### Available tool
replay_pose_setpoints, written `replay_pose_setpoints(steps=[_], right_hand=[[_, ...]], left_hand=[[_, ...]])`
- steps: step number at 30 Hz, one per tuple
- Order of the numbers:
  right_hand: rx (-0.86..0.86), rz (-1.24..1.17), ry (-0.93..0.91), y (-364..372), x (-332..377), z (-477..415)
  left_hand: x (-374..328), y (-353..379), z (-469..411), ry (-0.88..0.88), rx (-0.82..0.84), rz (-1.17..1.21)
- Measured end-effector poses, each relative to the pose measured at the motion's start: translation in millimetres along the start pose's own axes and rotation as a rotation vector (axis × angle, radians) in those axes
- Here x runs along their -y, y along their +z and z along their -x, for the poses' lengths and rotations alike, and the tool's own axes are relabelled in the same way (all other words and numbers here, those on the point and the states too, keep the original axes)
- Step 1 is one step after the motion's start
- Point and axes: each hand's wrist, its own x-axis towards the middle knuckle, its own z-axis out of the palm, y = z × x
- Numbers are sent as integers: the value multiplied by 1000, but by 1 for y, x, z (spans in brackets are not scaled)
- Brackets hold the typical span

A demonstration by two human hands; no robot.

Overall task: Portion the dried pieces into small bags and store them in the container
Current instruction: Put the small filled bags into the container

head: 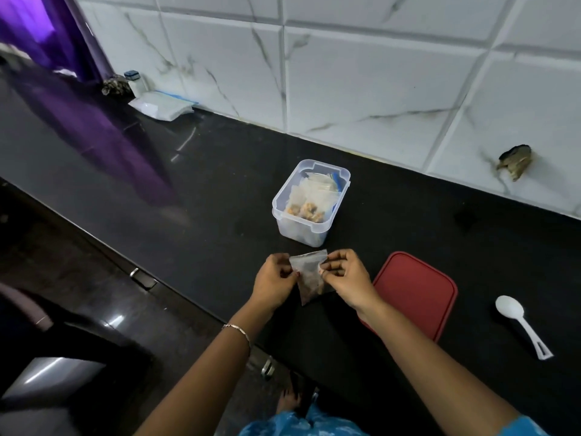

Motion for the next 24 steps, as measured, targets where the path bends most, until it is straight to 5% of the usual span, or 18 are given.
replay_pose_setpoints(steps=[8,13,19,24], right_hand=[[80,-149,-55,-10,36,15],[22,-154,-154,-21,84,1],[-182,27,-256,-27,129,-58],[-272,236,-216,-28,132,-113]], left_hand=[[-40,-26,11,127,230,278],[-86,-48,-7,226,195,327],[-130,-51,-62,282,-67,238],[-145,-39,-108,308,-3,52]])
